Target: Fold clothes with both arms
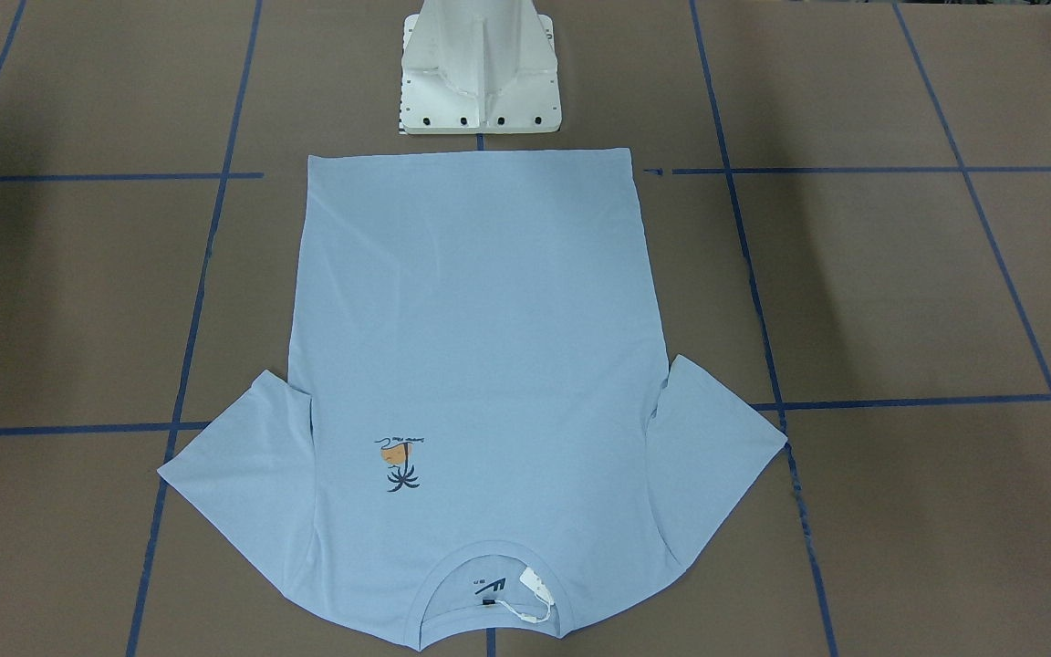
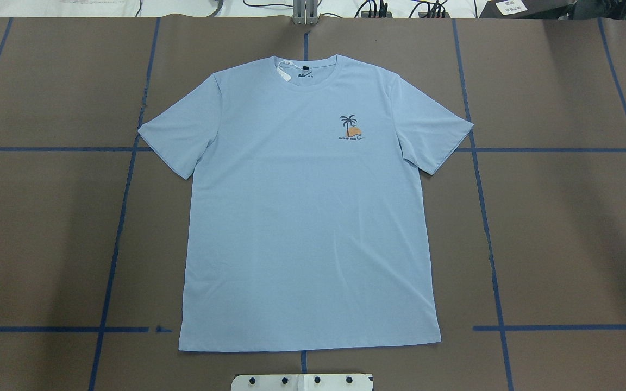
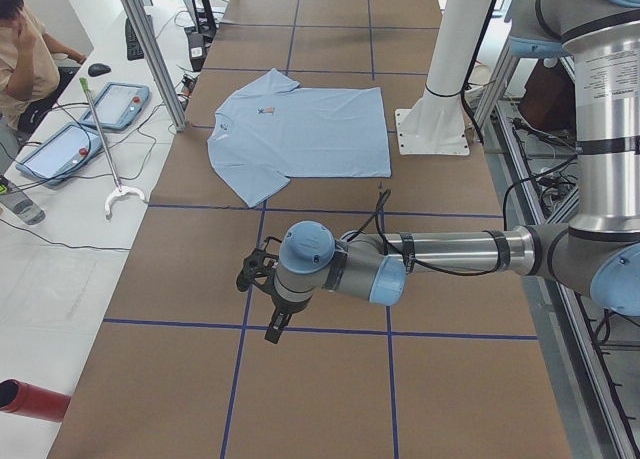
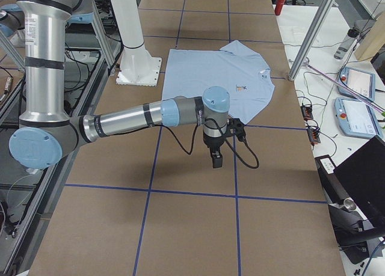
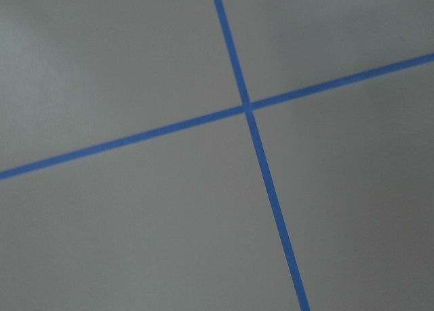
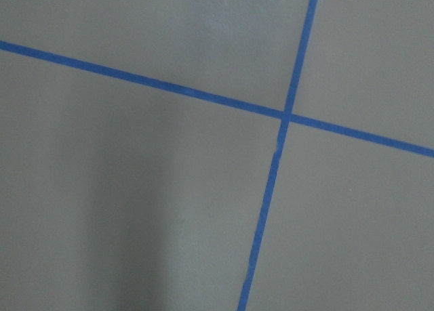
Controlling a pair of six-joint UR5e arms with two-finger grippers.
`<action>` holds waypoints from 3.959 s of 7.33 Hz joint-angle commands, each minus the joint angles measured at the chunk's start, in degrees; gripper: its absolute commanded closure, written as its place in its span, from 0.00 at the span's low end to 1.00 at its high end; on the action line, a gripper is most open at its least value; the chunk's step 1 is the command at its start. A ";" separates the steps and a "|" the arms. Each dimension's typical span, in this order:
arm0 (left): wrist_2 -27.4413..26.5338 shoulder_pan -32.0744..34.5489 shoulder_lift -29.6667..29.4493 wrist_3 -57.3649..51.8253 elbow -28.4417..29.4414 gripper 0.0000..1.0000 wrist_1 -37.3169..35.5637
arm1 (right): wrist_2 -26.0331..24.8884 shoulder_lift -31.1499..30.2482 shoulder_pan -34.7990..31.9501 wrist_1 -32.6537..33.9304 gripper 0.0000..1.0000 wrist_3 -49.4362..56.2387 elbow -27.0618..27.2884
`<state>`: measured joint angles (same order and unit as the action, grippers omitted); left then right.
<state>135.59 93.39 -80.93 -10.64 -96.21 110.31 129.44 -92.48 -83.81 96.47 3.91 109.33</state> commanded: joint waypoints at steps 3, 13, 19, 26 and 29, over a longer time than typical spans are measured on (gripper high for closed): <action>23.86 0.21 0.51 -0.34 6.55 0.00 6.82 | 0.29 3.89 0.40 -8.39 0.00 -0.13 -3.41; -8.45 -4.19 -5.99 10.91 2.09 0.00 5.47 | 1.26 7.30 7.15 -22.07 0.00 -26.06 -5.96; -2.70 -4.27 -5.90 11.26 1.11 0.00 4.82 | -23.74 23.49 31.03 -49.36 0.28 -60.58 -27.68; -2.70 -4.36 -5.81 11.26 1.11 0.00 4.82 | -31.69 23.66 36.52 -49.45 0.49 -62.00 -32.51; -2.70 -4.36 -5.81 11.26 1.20 0.00 4.73 | -32.23 23.66 36.97 -49.45 0.76 -61.92 -32.60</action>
<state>132.83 89.04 -86.75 0.61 -95.02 115.06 97.38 -68.86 -46.92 47.02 -58.05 76.77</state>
